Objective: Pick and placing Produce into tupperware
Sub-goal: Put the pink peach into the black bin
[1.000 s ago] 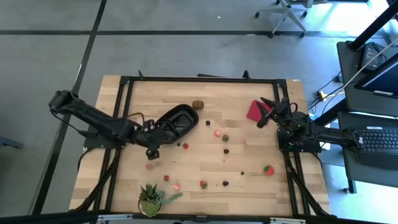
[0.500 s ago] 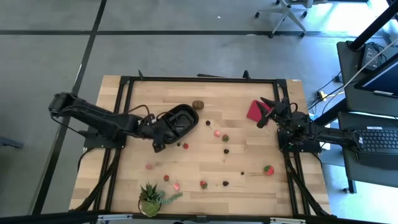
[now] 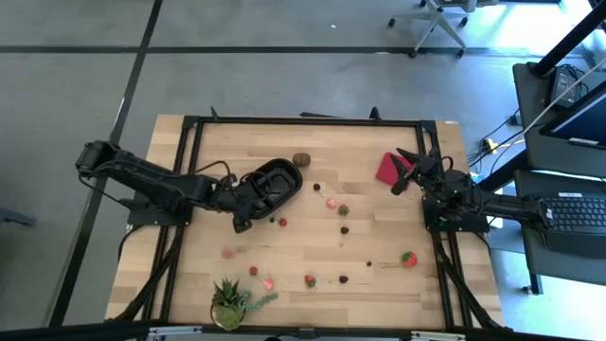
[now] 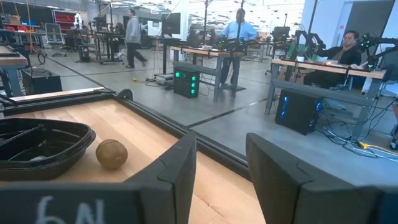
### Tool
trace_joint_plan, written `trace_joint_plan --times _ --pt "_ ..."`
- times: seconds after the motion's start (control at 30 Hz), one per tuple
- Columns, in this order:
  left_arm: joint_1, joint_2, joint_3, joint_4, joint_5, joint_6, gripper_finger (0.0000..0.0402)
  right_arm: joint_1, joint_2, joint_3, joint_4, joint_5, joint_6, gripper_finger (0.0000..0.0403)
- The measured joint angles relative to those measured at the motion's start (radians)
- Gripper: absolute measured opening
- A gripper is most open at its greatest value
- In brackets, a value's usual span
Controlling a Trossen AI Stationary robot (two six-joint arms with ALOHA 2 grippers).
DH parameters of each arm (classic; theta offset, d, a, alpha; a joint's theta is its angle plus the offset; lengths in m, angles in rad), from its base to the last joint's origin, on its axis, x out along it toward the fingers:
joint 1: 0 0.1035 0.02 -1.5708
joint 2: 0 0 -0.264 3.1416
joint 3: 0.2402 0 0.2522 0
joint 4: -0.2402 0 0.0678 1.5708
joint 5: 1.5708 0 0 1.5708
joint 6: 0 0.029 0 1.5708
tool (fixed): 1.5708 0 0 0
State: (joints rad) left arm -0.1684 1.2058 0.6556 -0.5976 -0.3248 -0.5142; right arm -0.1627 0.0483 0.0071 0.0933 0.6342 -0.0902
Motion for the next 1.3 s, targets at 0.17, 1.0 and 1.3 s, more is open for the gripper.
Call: trace_joint_plan --times 0.17,1.0,1.3 --pt "0.0 -0.002 0.0 -0.001 0.061 -0.047 0.0156 0.0 0.0 0.0 0.0 0.0 0.0 0.0142" --pt "-0.005 -0.002 0.0 0.039 0.19 -0.057 0.026 0.0 0.0 0.0 -0.001 0.0 -0.024 0.0142" --pt "-0.041 -0.002 0.026 0.155 0.512 0.101 0.026 0.0 0.0 0.0 0.0 0.0 -0.024 0.0142"
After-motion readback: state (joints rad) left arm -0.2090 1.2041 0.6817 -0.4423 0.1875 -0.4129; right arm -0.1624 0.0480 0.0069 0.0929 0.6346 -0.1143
